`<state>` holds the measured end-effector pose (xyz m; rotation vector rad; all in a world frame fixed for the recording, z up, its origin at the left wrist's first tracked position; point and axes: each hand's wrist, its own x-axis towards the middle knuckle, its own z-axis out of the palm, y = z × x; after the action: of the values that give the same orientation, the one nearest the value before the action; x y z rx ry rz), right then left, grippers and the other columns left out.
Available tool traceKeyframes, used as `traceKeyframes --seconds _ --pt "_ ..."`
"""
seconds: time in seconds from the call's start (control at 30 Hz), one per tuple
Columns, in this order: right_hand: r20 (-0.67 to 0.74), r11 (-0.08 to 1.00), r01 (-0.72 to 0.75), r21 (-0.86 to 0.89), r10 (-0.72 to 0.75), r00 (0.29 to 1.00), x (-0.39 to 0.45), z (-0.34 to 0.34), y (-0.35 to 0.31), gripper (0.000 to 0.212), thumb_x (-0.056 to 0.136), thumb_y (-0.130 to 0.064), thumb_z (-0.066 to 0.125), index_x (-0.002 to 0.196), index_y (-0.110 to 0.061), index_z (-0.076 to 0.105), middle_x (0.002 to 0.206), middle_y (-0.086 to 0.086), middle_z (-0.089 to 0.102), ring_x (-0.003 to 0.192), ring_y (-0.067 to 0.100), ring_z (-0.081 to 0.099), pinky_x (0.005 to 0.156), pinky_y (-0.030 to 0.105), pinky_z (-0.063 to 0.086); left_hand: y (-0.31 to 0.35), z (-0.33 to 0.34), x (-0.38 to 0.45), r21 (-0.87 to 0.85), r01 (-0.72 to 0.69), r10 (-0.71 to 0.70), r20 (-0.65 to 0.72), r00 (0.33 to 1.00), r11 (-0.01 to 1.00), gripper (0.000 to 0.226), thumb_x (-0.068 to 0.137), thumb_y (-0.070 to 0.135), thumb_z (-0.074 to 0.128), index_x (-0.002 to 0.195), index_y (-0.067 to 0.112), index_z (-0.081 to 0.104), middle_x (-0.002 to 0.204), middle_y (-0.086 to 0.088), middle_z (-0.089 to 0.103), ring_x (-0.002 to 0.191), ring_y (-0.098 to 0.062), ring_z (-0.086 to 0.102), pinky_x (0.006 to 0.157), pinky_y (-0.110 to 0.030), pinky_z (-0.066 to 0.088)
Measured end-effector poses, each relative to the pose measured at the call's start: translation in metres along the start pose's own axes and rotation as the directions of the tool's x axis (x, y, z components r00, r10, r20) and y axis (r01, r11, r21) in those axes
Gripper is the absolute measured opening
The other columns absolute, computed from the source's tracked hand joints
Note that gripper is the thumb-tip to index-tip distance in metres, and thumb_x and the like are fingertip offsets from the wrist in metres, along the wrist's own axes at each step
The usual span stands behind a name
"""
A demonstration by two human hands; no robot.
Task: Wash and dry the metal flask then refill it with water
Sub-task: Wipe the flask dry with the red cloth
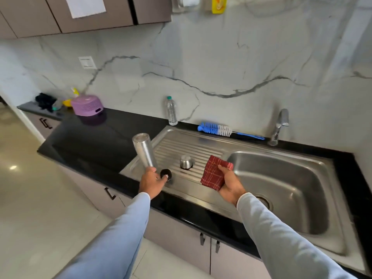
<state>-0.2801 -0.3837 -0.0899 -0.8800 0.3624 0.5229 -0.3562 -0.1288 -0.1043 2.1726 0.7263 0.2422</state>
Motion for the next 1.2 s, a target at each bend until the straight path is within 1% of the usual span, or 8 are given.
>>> traceKeyframes --seconds 0.1,0.23,0.33,0.43,0.67,0.77,1.0,1.2 --pt "0.003 1.000 -0.006 -0.020 0.006 1.000 0.013 0.012 0.006 0.032 0.102 -0.015 0.053 0.133 -0.007 0.056 0.127 0.021 0.067 0.120 0.039 0.062 0.097 0.067 0.048 -0.014 -0.013 0.018 -0.060 0.054 -0.058 -0.075 0.996 0.997 0.049 0.084 0.035 0.083 0.114 0.009 0.055 0.091 -0.007 0.067 0.093 -0.030 0.068 0.080 -0.033 0.052" --pt "0.008 1.000 -0.008 -0.024 0.008 1.000 0.025 0.025 0.010 0.030 0.102 -0.017 0.052 0.131 -0.009 0.057 0.126 0.020 0.068 0.119 0.039 0.062 0.094 0.063 0.051 -0.021 -0.023 0.040 -0.161 0.104 -0.120 -0.097 0.988 0.981 0.080 0.075 0.044 0.089 0.131 0.006 0.047 0.114 -0.007 0.063 0.096 -0.025 0.062 0.081 -0.032 0.049" --pt "0.033 1.000 0.006 -0.031 -0.005 0.999 0.035 0.034 0.010 0.030 0.101 -0.022 0.054 0.128 -0.011 0.059 0.126 0.019 0.068 0.121 0.038 0.062 0.087 0.055 0.055 -0.025 -0.025 0.061 -0.220 0.114 -0.137 -0.091 0.986 0.969 0.101 0.059 0.050 0.096 0.137 0.011 0.043 0.122 -0.005 0.058 0.108 -0.027 0.062 0.092 -0.039 0.054" --pt "0.053 0.999 0.028 -0.042 -0.026 0.998 0.050 0.039 0.011 0.034 0.100 -0.025 0.056 0.131 -0.011 0.058 0.124 0.019 0.070 0.120 0.038 0.063 0.097 0.061 0.051 -0.036 -0.023 0.084 -0.222 0.072 -0.105 -0.141 0.984 0.972 0.113 0.045 0.064 0.094 0.136 0.020 0.043 0.128 -0.003 0.057 0.118 -0.028 0.060 0.100 -0.051 0.055" --pt "0.026 0.978 0.071 -0.198 -0.067 0.997 0.069 0.056 0.010 0.035 0.093 -0.019 0.068 0.125 -0.010 0.059 0.114 0.017 0.074 0.112 0.035 0.067 0.099 0.058 0.052 -0.024 -0.021 0.106 -0.281 0.011 -0.060 -0.163 0.985 0.960 0.084 0.060 0.047 0.096 0.124 0.018 0.050 0.111 -0.001 0.066 0.101 -0.025 0.066 0.093 -0.048 0.057" --pt "0.006 0.966 0.089 -0.244 -0.091 0.996 0.074 0.066 0.010 0.031 0.094 -0.016 0.067 0.123 -0.010 0.058 0.111 0.017 0.075 0.107 0.034 0.069 0.087 0.052 0.057 -0.022 -0.023 0.119 -0.279 0.004 -0.051 -0.160 0.986 0.960 0.069 0.067 0.042 0.094 0.119 0.019 0.056 0.112 -0.002 0.069 0.104 -0.027 0.067 0.095 -0.048 0.056" --pt "-0.017 0.962 0.115 -0.248 -0.123 0.992 0.079 0.077 0.003 0.027 0.097 -0.022 0.065 0.121 -0.010 0.060 0.112 0.018 0.074 0.106 0.035 0.070 0.085 0.051 0.058 -0.002 -0.033 0.132 -0.284 -0.069 0.025 -0.156 0.987 0.956 0.057 0.064 0.042 0.094 0.104 0.025 0.059 0.100 0.002 0.070 0.092 -0.023 0.068 0.086 -0.040 0.057" --pt "-0.027 0.968 0.137 -0.212 -0.146 0.989 0.070 0.068 -0.016 0.034 0.097 -0.026 0.066 0.126 -0.010 0.060 0.113 0.016 0.074 0.107 0.035 0.070 0.086 0.051 0.058 0.056 -0.027 0.124 -0.397 -0.123 0.140 0.015 0.990 0.909 0.059 0.070 0.030 0.092 0.120 0.022 0.062 0.106 0.005 0.070 0.095 -0.016 0.067 0.089 -0.034 0.052"
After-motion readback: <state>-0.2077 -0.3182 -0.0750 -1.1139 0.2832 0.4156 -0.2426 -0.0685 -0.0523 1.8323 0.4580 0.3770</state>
